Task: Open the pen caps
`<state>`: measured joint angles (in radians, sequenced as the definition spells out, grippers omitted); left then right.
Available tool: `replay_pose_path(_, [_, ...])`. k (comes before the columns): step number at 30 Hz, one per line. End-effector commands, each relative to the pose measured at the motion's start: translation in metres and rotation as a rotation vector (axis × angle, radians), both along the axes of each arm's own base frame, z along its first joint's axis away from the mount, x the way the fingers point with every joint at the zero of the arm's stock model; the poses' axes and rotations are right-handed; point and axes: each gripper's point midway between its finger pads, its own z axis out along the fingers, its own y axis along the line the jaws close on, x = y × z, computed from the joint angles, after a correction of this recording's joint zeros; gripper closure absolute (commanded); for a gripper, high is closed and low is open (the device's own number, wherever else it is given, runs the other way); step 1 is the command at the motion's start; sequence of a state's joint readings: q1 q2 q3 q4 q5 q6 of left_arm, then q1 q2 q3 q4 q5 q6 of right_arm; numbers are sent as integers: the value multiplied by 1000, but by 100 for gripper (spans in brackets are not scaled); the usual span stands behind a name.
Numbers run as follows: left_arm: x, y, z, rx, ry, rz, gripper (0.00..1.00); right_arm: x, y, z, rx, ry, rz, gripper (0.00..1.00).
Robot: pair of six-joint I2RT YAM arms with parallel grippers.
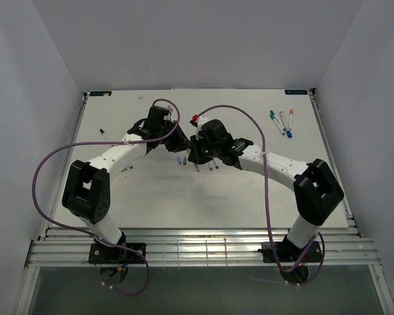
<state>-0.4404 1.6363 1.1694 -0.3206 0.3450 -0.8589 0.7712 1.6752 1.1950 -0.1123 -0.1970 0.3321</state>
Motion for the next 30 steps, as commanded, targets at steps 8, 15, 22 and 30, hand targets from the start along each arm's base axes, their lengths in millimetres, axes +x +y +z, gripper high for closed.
replay_pose_path(8, [43, 15, 16, 170, 12, 135, 100, 14, -65, -38, -696, -335, -270, 92])
replay_pose_path(15, [33, 10, 36, 45, -115, 82, 100, -35, 0, -8, 43, -101, 96, 92])
replay_pose_path(22, [20, 18, 49, 19, -201, 75, 100, -71, 5, 53, 543, 109, 337, 92])
replay_pose_path(30, [18, 30, 70, -21, -286, 141, 100, -96, 2, 88, 790, 322, 399, 92])
